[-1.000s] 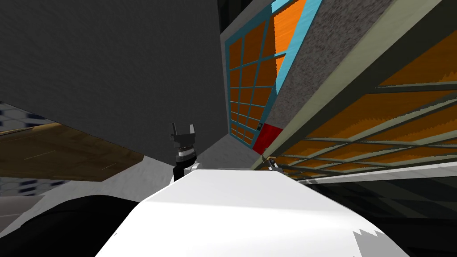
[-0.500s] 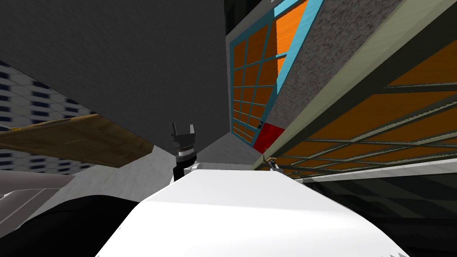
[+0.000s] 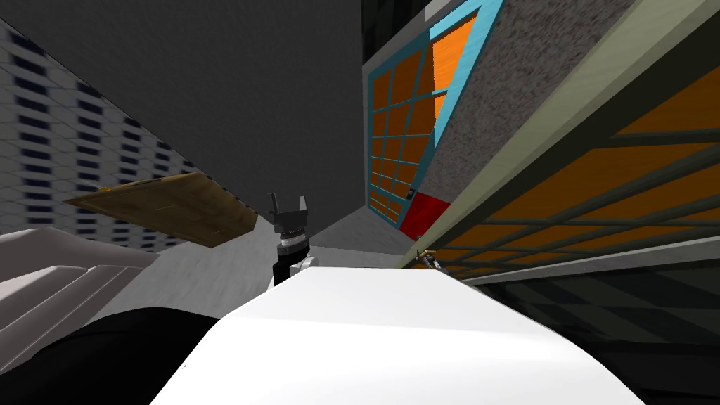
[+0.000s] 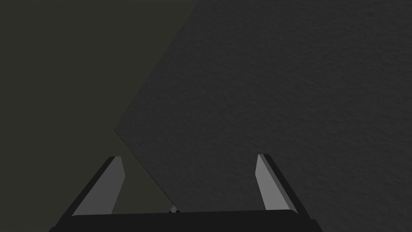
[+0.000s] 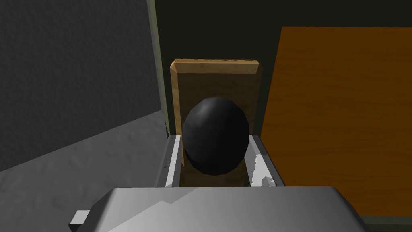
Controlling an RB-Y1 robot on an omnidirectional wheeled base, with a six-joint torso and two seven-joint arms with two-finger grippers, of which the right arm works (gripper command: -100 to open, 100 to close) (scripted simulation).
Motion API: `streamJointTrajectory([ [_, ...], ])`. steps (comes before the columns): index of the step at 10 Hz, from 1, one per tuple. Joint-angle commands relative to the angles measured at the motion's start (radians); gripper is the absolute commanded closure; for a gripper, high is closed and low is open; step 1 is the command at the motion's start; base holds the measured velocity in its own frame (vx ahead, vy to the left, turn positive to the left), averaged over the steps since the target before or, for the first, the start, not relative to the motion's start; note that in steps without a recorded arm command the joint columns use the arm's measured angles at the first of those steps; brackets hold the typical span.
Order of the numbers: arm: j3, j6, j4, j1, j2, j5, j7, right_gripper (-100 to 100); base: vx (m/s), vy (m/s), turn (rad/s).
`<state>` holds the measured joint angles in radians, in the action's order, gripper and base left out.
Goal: Pull the door open
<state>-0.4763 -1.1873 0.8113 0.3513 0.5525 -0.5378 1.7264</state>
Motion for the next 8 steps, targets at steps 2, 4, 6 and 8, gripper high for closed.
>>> streamJointTrajectory([
  [2, -0.006, -0.040, -0.015, -0.006, 0.012, 0.008, 0.018, 100, -0.195, -0.045, 0.105],
  [4, -0.033, -0.048, -0.009, 0.018, 0.009, 0.030, 0.008, 100, -0.041, 0.005, -0.101],
  [6, -0.052, -0.076, -0.004, 0.034, 0.012, 0.051, 0.002, 100, -0.008, 0.045, -0.191],
  [8, -0.061, -0.088, -0.002, 0.041, 0.014, 0.060, -0.001, 100, -0.006, 0.014, -0.066],
])
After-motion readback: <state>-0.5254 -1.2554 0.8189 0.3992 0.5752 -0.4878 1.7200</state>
